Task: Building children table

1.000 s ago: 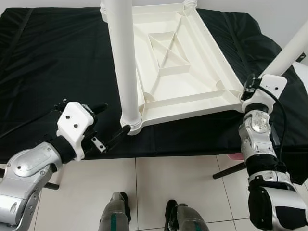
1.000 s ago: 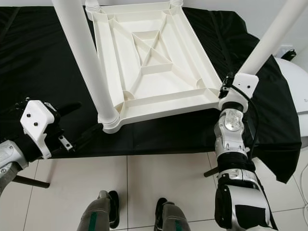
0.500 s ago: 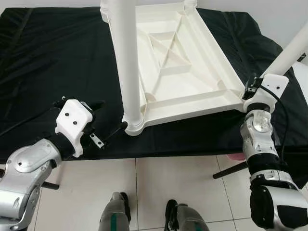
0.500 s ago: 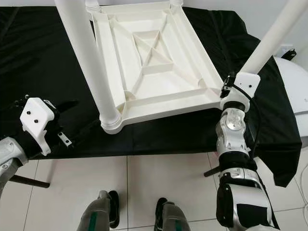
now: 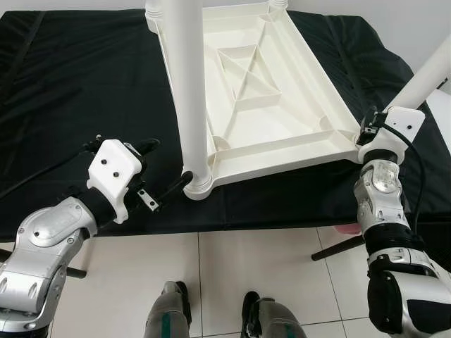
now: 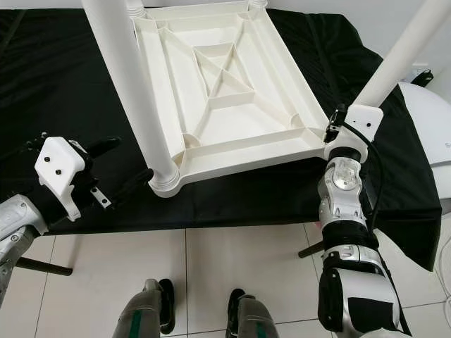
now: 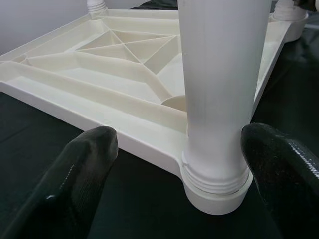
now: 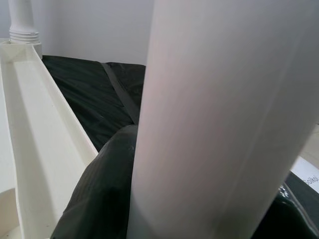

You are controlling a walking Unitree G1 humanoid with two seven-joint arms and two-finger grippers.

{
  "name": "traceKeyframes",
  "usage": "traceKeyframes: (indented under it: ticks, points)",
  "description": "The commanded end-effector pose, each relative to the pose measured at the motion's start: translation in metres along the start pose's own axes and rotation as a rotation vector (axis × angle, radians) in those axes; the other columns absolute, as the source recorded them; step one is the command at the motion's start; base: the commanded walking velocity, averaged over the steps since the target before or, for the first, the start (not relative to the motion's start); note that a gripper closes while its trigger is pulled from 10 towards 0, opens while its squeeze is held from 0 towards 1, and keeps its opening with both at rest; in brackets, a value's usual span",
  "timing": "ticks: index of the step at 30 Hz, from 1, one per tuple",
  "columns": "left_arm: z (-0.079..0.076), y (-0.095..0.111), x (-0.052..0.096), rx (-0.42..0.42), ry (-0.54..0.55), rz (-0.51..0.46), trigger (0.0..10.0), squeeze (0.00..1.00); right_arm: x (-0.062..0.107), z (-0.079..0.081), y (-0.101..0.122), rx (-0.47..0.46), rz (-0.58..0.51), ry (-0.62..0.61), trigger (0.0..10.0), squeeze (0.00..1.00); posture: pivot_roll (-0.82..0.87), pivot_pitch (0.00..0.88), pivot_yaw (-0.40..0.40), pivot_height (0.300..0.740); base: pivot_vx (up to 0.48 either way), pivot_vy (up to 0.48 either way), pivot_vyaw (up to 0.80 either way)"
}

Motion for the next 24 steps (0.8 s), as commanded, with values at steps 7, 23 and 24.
traceKeyframes:
  ticks: [7,23,24]
  points:
    - [0.003,-0.002,0.000,0.000,0.064,-0.001,10.0,0.00,0.008,-0.012,-0.027,0.061,0.110,-0.015,10.0,0.00,0.06,0.244,-0.046,0.740,0.000,0.000,0.00]
    - [0.002,-0.004,0.000,0.007,0.086,-0.003,10.0,0.00,-0.017,-0.035,0.000,0.087,0.028,-0.054,10.0,0.00,0.06,0.249,-0.061,0.740,0.000,0.000,0.00]
    - [0.002,-0.004,0.000,0.007,0.086,-0.003,10.0,0.00,-0.017,-0.035,0.000,0.087,0.028,-0.054,10.0,0.00,0.06,0.249,-0.061,0.740,0.000,0.000,0.00]
Point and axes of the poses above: a point about 5 cm out from each wrist's last joint towards the gripper, its own x axis pointing back from the gripper into the wrist, its own y axis along the axis of the wrist's last joint, z = x × y, the point moved 2 cm from there along -x, pointing out of the wrist towards the gripper, and after that the axes turned 15 degrees about x, right-handed, at the moved point
